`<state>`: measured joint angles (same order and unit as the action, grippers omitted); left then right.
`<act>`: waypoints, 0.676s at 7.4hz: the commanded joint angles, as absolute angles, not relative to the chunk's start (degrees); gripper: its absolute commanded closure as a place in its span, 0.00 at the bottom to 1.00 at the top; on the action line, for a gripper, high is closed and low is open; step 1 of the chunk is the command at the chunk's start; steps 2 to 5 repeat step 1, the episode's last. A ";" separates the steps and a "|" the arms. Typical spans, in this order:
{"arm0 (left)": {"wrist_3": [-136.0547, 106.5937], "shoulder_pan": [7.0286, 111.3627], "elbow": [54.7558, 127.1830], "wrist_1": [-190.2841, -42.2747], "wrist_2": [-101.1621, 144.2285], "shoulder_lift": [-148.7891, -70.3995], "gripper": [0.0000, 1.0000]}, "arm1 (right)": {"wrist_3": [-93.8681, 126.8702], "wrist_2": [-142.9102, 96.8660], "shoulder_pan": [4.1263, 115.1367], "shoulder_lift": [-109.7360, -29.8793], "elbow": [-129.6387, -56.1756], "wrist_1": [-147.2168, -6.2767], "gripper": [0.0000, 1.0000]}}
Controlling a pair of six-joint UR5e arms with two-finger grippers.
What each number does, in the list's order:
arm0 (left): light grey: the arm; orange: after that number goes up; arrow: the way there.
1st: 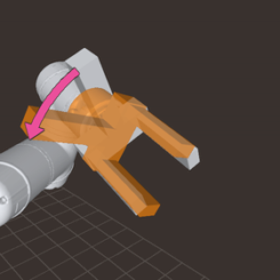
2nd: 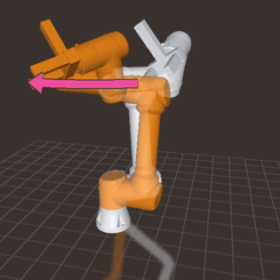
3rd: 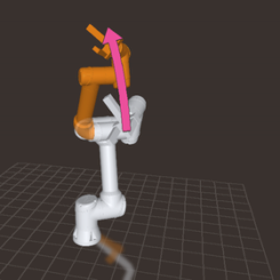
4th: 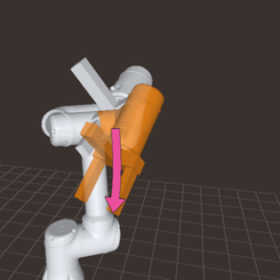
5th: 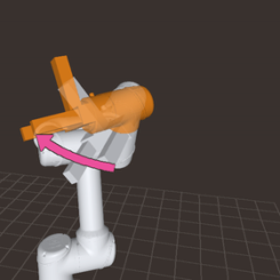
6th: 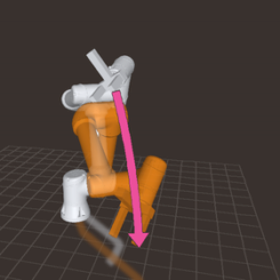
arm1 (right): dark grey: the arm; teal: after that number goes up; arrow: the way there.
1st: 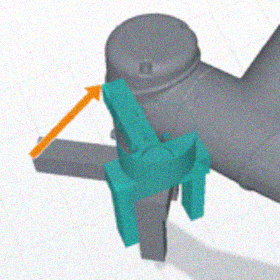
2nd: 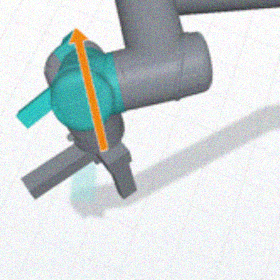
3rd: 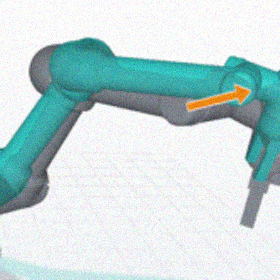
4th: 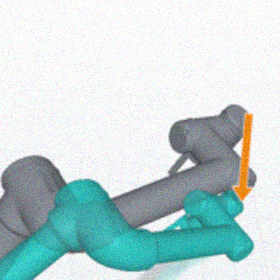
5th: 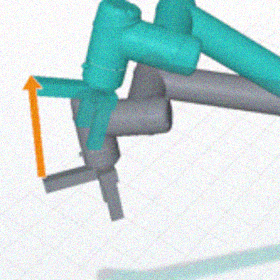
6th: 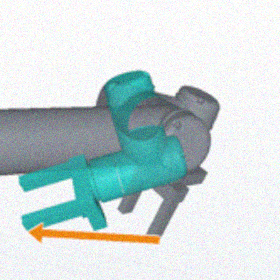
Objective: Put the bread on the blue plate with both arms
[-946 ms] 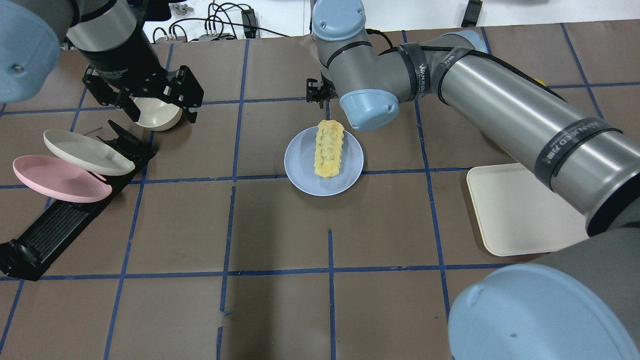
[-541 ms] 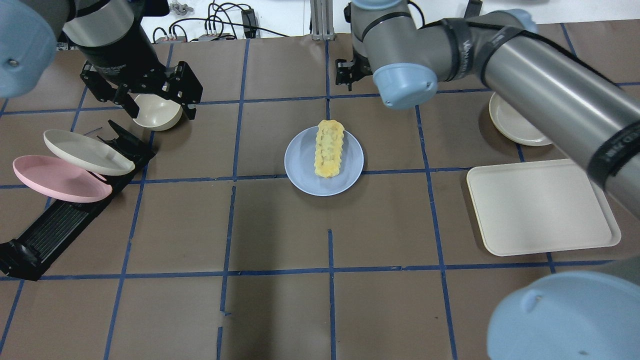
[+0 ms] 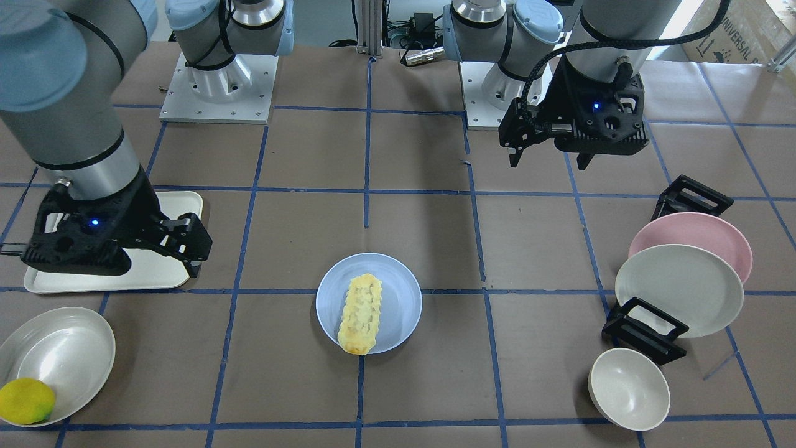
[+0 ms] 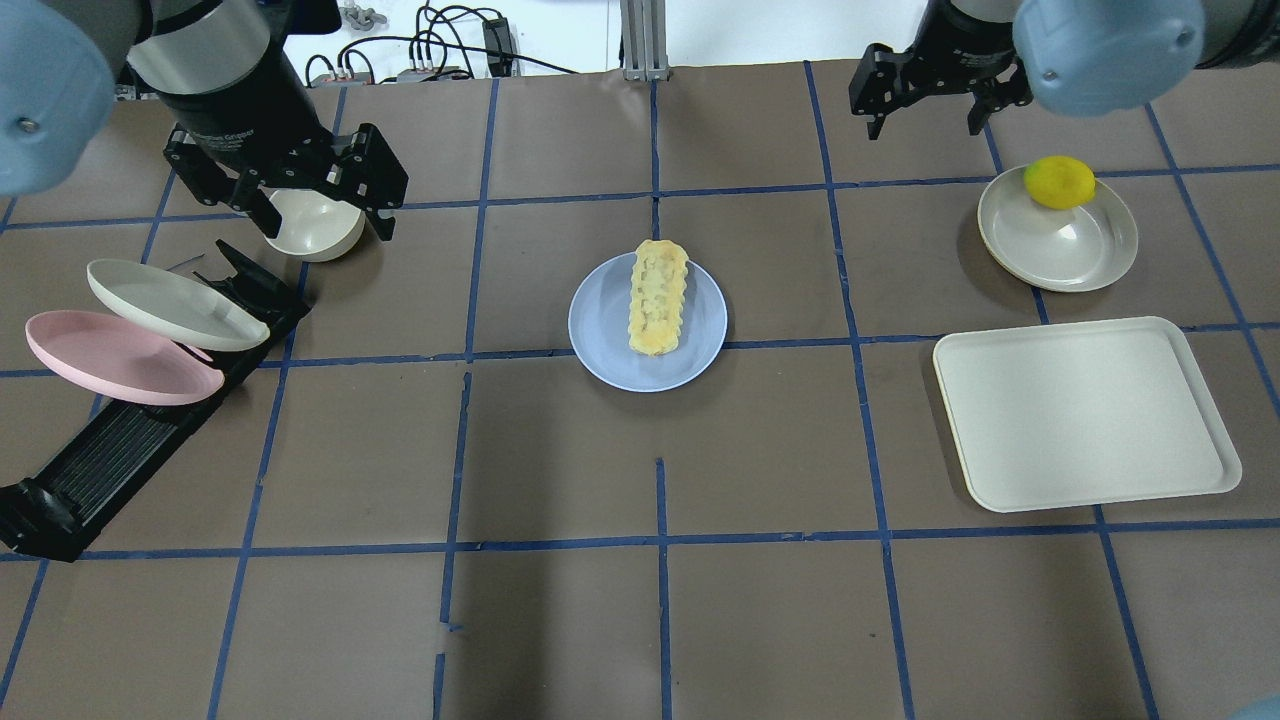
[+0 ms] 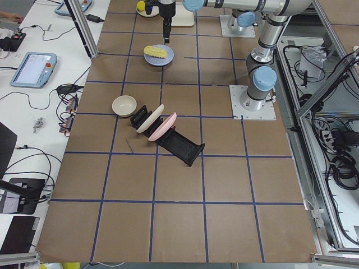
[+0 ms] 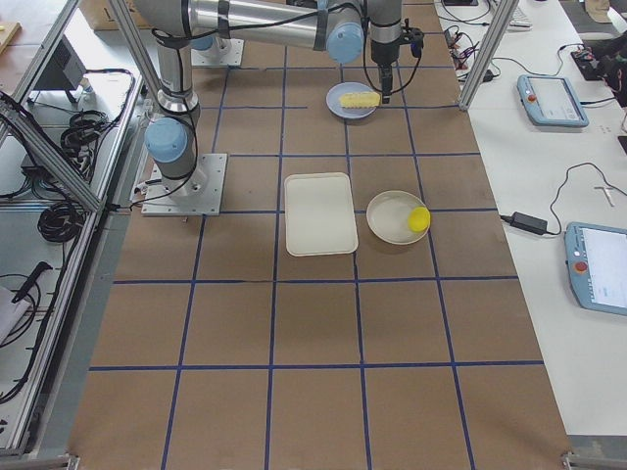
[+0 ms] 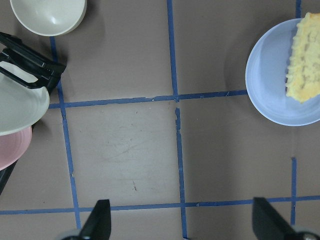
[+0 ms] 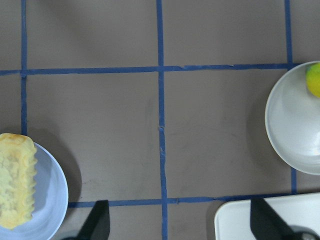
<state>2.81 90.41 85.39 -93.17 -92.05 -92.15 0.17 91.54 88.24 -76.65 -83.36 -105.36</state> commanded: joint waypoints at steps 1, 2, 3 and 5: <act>2.81 90.26 85.34 -93.16 -91.93 -92.02 0.00 | -0.26 90.53 87.19 -77.34 -83.76 -104.24 0.01; 2.81 90.26 85.34 -93.16 -91.93 -92.02 0.00 | -0.26 90.53 87.19 -77.34 -83.76 -104.24 0.01; 2.81 90.26 85.34 -93.16 -91.93 -92.02 0.00 | -0.26 90.53 87.19 -77.34 -83.76 -104.24 0.01; 2.81 90.26 85.34 -93.16 -91.93 -92.02 0.00 | -0.26 90.53 87.19 -77.34 -83.76 -104.24 0.01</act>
